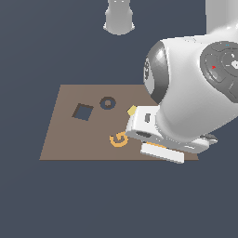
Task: Insert a designated object into the corresponding slot on a board.
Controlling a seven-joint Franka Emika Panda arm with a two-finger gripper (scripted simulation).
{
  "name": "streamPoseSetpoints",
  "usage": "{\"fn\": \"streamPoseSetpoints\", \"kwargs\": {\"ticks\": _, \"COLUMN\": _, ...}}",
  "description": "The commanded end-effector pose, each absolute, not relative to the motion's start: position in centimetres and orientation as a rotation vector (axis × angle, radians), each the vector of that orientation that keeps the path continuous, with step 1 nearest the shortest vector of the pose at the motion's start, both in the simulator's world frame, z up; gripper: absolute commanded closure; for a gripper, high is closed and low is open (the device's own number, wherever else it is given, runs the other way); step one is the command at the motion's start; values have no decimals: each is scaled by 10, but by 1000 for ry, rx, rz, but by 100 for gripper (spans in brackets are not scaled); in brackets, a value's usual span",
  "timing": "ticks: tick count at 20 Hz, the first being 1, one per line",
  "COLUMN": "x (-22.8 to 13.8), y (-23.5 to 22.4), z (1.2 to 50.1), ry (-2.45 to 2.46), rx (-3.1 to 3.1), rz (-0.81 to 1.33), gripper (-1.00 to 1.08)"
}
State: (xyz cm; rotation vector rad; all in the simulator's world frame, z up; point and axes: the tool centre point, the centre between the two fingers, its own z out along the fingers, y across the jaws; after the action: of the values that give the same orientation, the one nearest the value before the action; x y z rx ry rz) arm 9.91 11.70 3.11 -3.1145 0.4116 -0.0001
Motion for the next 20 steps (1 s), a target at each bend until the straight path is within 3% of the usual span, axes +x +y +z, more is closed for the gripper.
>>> {"fn": "streamPoseSetpoints", "kwargs": {"ticks": 1, "x": 99, "y": 117, "z": 35, "ry": 411, "rx": -3114, "rz": 0, "gripper": 108}}
{"fn": "streamPoseSetpoints", "kwargs": {"ticks": 11, "x": 103, "y": 105, "z": 33, "ry": 516, "rx": -3099, "rz": 1, "gripper": 108}}
{"fn": "streamPoseSetpoints", "kwargs": {"ticks": 20, "x": 112, "y": 59, "z": 35, "ry": 878, "rx": -3016, "rz": 1, "gripper": 108}}
